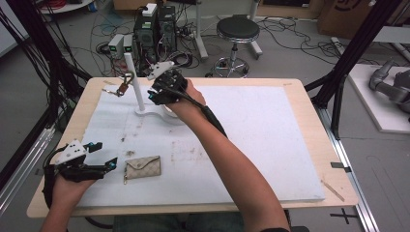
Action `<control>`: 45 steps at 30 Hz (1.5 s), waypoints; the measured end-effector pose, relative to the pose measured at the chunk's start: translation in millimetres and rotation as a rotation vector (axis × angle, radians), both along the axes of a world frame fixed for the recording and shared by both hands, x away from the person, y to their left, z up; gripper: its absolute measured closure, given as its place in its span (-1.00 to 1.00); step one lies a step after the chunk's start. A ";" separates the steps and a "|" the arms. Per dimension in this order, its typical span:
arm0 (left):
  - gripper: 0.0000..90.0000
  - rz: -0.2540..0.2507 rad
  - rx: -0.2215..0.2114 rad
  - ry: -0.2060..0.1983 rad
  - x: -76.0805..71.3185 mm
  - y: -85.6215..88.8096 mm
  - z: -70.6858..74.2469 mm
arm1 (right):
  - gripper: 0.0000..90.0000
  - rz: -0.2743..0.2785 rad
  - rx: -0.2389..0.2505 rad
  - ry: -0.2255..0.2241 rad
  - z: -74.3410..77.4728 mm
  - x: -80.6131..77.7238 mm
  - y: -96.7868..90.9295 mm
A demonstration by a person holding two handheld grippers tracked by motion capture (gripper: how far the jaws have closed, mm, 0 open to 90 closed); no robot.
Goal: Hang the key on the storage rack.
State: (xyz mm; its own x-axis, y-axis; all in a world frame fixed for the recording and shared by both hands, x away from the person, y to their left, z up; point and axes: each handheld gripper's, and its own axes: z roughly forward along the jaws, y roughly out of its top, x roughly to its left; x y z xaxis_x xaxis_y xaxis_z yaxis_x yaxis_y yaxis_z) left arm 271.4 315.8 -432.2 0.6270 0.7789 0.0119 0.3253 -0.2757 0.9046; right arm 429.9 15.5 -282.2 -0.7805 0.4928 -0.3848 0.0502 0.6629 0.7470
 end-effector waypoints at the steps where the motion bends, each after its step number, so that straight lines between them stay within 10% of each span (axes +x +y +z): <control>1: -0.62 0.000 0.001 -0.001 -0.5 0.2 0.2 | -0.17 0.002 0.008 -0.005 -0.9 -0.9 -6.2; 22: -0.62 -0.047 -0.017 -0.008 8.2 -12.7 3.5 | -0.38 -0.092 0.184 0.086 -27.2 -47.8 -148.9; 45: -0.62 -0.097 -0.034 -0.002 19.9 -25.3 2.8 | -0.52 -0.233 0.301 0.134 -103.7 -106.7 -252.2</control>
